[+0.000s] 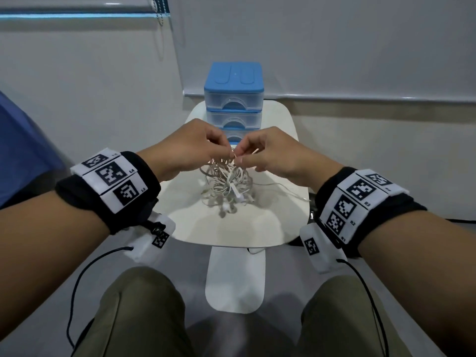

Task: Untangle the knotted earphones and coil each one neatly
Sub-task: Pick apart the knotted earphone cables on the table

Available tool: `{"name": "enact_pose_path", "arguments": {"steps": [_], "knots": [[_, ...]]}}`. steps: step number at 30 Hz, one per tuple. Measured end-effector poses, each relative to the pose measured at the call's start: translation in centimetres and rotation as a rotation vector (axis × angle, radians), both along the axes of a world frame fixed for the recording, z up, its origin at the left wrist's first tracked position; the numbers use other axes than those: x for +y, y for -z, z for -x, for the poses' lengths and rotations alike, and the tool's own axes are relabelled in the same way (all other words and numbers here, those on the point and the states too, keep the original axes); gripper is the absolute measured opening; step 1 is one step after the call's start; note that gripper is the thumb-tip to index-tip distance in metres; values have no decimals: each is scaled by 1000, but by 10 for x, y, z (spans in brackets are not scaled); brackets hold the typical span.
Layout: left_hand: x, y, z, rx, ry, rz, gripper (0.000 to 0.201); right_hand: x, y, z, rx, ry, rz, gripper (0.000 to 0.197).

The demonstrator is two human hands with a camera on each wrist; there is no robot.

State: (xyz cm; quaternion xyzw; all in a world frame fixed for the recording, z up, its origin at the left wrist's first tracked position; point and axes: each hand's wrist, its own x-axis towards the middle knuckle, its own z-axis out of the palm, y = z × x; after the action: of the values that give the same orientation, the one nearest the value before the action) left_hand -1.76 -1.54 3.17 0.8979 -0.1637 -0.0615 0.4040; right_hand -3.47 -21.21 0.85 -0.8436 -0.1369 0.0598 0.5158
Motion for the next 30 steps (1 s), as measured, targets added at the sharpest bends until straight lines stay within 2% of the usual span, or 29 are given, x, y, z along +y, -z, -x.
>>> {"name": "enact_pose_path", "arguments": {"steps": [3, 5, 8, 11, 15, 18, 22, 25, 30], "knots": [[4, -1, -2, -15, -12, 167, 9, 2, 5, 5, 18, -45, 28, 8], [5, 3, -3, -21, 27, 178, 10, 5, 7, 7, 53, -28, -11, 3], [6, 12, -4, -51, 82, 186, 10, 9, 6, 6, 56, 28, -31, 16], [7, 17, -5, -33, 100, 201, 13, 13, -1, 4, 20, 93, -14, 16], [10, 31, -1, 48, 211, 104, 19, 15, -18, 1, -29, 240, -95, 21], [7, 41, -2, -36, 179, 10, 18, 20, -33, 3, -1, 215, -186, 17], [-3, 43, -3, -88, 129, 31, 12, 25, -45, 5, -7, 157, -285, 30], [-10, 40, -1, -109, 104, 20, 10, 26, -47, 5, -21, 174, -371, 28], [-14, 37, 1, -111, 62, -107, 10, 22, -35, 9, -210, 184, -260, 20]]}}
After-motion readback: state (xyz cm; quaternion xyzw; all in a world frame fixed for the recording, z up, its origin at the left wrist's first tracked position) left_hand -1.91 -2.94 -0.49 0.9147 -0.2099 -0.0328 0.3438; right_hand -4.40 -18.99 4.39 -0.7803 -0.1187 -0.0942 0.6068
